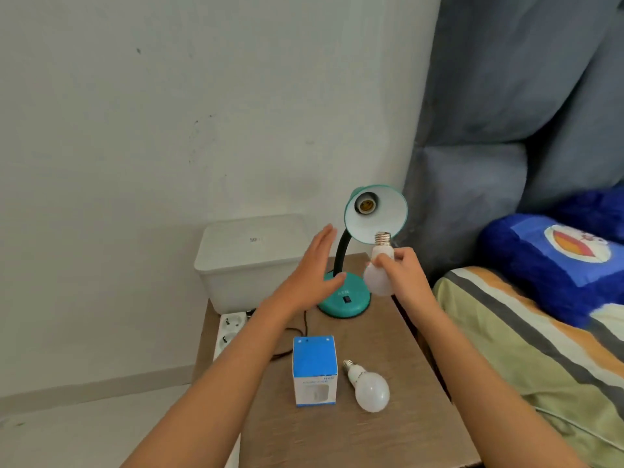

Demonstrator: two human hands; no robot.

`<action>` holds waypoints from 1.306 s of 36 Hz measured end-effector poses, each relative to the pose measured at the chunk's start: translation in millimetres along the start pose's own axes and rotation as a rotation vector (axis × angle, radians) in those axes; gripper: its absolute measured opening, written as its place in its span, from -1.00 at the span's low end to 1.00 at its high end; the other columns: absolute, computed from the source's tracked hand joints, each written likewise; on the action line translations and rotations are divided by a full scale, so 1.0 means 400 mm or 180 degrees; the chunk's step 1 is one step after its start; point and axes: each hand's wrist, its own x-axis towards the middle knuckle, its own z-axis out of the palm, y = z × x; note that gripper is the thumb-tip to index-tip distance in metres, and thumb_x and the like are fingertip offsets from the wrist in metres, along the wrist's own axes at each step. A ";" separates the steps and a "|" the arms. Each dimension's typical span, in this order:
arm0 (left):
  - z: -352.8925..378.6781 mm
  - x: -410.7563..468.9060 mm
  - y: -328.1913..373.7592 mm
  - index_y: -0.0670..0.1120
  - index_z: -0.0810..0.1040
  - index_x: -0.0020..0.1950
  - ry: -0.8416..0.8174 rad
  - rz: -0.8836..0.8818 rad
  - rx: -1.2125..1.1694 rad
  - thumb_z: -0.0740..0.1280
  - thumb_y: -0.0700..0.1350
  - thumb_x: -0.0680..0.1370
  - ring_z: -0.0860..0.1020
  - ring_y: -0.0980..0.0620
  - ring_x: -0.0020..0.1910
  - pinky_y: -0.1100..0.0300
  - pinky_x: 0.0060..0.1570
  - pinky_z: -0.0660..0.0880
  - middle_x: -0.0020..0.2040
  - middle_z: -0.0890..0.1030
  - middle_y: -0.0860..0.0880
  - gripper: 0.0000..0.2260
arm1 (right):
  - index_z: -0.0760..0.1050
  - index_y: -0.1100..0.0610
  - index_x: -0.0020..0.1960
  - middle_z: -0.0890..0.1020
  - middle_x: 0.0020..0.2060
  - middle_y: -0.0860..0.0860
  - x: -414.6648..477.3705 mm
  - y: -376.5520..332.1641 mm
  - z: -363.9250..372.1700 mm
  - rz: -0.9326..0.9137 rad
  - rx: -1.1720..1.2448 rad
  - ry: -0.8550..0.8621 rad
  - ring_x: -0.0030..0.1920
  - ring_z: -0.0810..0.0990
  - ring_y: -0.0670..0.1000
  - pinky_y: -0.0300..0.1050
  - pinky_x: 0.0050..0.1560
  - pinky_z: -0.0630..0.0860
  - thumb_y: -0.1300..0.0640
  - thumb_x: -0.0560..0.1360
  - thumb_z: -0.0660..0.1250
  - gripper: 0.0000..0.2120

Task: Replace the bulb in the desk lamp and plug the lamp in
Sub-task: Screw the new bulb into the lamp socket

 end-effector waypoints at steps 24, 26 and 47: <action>-0.004 0.262 -0.042 0.04 -0.16 0.52 -0.0033 0.0850 0.0089 0.48 -0.17 0.40 -0.02 0.17 0.51 0.28 0.46 0.00 0.55 -0.03 0.04 -0.05 | 0.47 0.19 0.00 0.49 -0.11 0.09 0.252 -0.067 0.043 0.0146 -0.0548 0.0041 -0.14 0.43 0.04 -0.17 -0.34 0.28 -0.06 0.52 0.20 -0.69; -0.003 0.265 -0.044 0.03 -0.15 0.52 -0.0034 0.0888 0.0102 0.48 -0.18 0.40 0.00 0.15 0.51 0.24 0.47 0.03 0.55 -0.01 0.02 -0.06 | 0.43 0.22 0.05 0.50 -0.04 0.14 0.253 -0.071 0.051 0.0124 -0.0678 0.0049 -0.08 0.42 0.06 -0.14 -0.27 0.30 -0.05 0.54 0.16 -0.68; 0.005 0.277 -0.059 0.02 -0.10 0.53 0.0014 0.0936 0.0119 0.49 -0.21 0.39 0.01 0.21 0.48 0.58 0.34 -0.05 0.54 0.03 0.03 -0.07 | 0.40 0.31 0.14 0.55 0.03 0.23 0.254 -0.080 0.078 0.0003 -0.1370 0.0374 -0.11 0.48 0.13 -0.07 -0.18 0.38 -0.08 0.55 0.18 -0.56</action>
